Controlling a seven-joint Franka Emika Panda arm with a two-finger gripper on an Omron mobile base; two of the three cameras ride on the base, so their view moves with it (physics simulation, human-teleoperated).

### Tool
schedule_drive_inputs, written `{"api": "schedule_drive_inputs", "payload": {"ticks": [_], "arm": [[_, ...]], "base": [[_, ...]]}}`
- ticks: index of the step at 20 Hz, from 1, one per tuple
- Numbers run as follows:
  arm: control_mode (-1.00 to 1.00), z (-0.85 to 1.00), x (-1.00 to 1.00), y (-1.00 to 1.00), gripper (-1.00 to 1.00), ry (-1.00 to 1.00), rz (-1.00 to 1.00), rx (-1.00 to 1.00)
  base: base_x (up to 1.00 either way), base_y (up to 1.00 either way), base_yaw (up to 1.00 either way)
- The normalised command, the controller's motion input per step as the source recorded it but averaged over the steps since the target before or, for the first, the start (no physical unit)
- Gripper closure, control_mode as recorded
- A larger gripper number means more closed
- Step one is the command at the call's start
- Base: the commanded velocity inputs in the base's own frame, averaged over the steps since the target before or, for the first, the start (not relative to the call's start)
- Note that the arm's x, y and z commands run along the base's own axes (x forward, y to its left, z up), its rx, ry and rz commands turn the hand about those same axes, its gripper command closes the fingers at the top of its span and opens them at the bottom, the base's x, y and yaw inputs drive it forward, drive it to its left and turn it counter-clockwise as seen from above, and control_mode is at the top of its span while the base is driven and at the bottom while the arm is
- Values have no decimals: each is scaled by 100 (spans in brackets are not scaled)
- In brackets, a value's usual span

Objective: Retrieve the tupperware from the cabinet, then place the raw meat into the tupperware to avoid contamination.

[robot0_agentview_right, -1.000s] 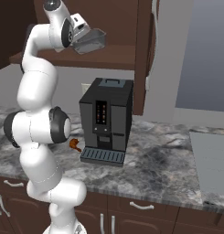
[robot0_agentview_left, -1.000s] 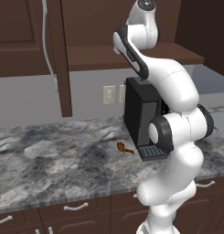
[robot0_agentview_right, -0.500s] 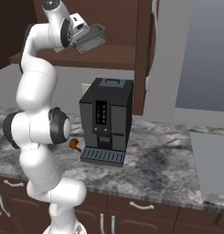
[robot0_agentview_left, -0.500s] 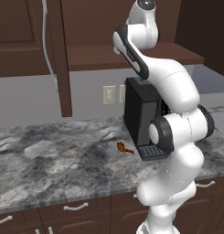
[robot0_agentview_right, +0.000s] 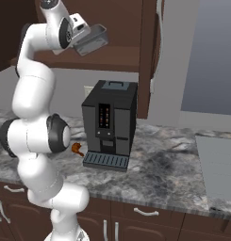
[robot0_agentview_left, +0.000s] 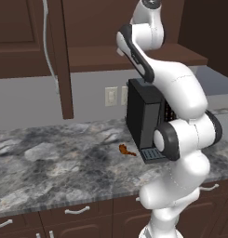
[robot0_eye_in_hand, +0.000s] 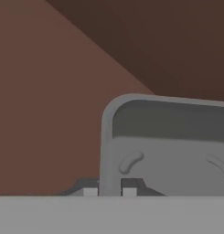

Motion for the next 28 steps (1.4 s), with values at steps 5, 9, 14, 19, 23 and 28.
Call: {"api": "schedule_drive_inputs", "payload": {"ticks": [5, 9, 14, 19, 23, 28], "arm": [[-100, -5, -37, 0, 100, 0, 0, 0], [-100, -8, -45, -1, 100, 1, 0, 0], [-100, -4, -51, -1, 100, 0, 0, 0], [-100, -7, -60, 0, 100, -3, 0, 0], [-100, -5, -66, 0, 100, -5, 0, 0], [-100, -2, -72, 0, 100, -2, 0, 0]], "base": [[0, 0, 0], [0, 0, 0], [0, 0, 0], [0, 0, 0], [0, 0, 0], [0, 0, 0]]}}
